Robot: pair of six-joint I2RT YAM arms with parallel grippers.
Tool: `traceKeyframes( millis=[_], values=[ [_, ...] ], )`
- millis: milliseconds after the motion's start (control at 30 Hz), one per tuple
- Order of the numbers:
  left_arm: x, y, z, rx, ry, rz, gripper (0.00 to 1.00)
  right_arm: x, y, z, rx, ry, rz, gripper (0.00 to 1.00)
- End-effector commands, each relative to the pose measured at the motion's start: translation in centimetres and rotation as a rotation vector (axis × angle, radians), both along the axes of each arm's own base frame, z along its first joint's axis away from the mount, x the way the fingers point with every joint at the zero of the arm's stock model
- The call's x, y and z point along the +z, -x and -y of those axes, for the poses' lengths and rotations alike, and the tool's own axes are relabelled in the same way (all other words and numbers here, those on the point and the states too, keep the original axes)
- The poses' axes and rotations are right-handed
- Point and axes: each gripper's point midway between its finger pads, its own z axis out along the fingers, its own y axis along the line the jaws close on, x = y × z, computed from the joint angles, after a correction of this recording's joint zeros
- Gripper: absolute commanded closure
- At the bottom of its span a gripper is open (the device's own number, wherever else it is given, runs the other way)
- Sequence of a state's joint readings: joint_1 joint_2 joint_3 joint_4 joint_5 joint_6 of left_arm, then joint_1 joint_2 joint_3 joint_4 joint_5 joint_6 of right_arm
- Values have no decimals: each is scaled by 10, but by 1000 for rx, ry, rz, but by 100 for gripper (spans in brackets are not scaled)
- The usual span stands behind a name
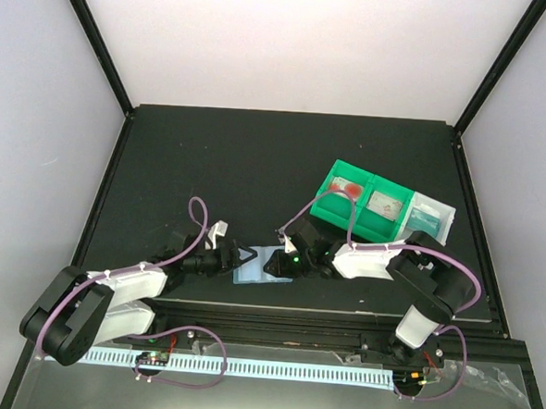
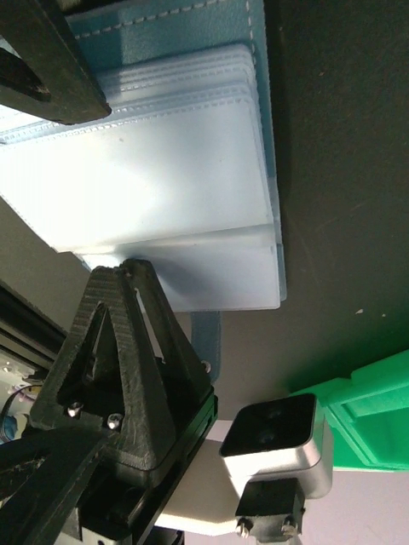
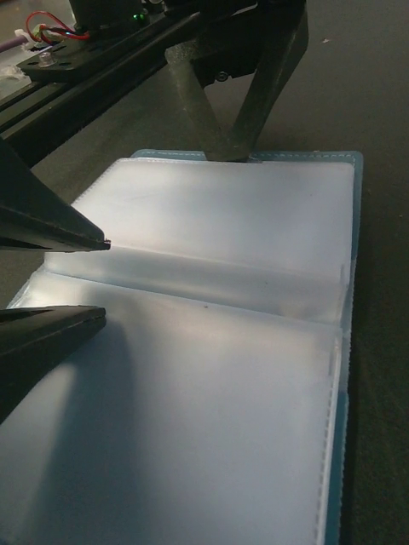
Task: Take the credit cards out of the card holder
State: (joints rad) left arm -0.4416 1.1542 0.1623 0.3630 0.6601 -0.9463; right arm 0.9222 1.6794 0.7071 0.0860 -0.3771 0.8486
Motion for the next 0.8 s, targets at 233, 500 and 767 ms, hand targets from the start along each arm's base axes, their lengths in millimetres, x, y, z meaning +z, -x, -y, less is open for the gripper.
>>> traceKeyframes(
  millis=[233,500,767],
  values=[
    [21,-6,20,-19,63,33,1,-15,8,-3,5,3,-24,81],
    [39,-13,30,-25,91,74,1,-8,6,-3,-9,-16,-4,82],
    [50,-16,41,-45,114,87,1,0,2,-1,-37,-43,29,82]
  ],
)
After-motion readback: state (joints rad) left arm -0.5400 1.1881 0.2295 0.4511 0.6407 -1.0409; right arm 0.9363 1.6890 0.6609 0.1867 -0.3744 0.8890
